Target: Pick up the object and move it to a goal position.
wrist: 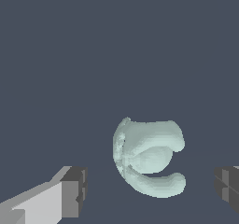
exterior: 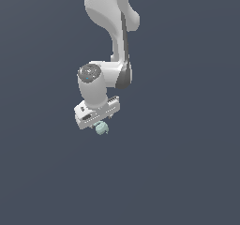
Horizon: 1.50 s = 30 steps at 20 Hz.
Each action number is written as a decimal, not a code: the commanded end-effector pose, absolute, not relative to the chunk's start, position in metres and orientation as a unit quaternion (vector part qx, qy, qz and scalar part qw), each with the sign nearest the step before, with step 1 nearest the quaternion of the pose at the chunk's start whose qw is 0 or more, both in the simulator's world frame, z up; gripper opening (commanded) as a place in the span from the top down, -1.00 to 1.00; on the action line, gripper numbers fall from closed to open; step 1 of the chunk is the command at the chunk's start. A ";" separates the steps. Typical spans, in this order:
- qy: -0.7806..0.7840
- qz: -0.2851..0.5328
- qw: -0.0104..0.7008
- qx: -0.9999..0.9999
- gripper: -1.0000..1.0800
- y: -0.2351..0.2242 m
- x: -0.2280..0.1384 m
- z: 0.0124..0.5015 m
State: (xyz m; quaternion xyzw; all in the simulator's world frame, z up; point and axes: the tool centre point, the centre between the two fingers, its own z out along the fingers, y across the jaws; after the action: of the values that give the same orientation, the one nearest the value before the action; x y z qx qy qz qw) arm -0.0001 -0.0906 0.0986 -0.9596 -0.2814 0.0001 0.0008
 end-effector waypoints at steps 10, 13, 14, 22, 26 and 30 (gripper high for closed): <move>-0.292 0.000 0.000 -0.956 -0.92 -0.096 -0.001 0.089; -0.292 0.000 0.000 -0.956 -0.92 -0.096 -0.001 0.076; -0.293 0.000 0.000 -0.956 -0.92 -0.096 -0.001 0.071; -0.294 0.000 0.000 -0.956 -0.92 -0.096 -0.001 0.045; -0.294 0.000 0.000 -0.956 1.00 -0.096 -0.001 0.045; -0.294 0.000 0.000 -0.956 1.00 -0.096 -0.001 0.045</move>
State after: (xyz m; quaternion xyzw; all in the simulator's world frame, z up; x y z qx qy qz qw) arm -0.0003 -0.0965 0.0457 -0.9560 -0.2935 -0.0004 -0.0003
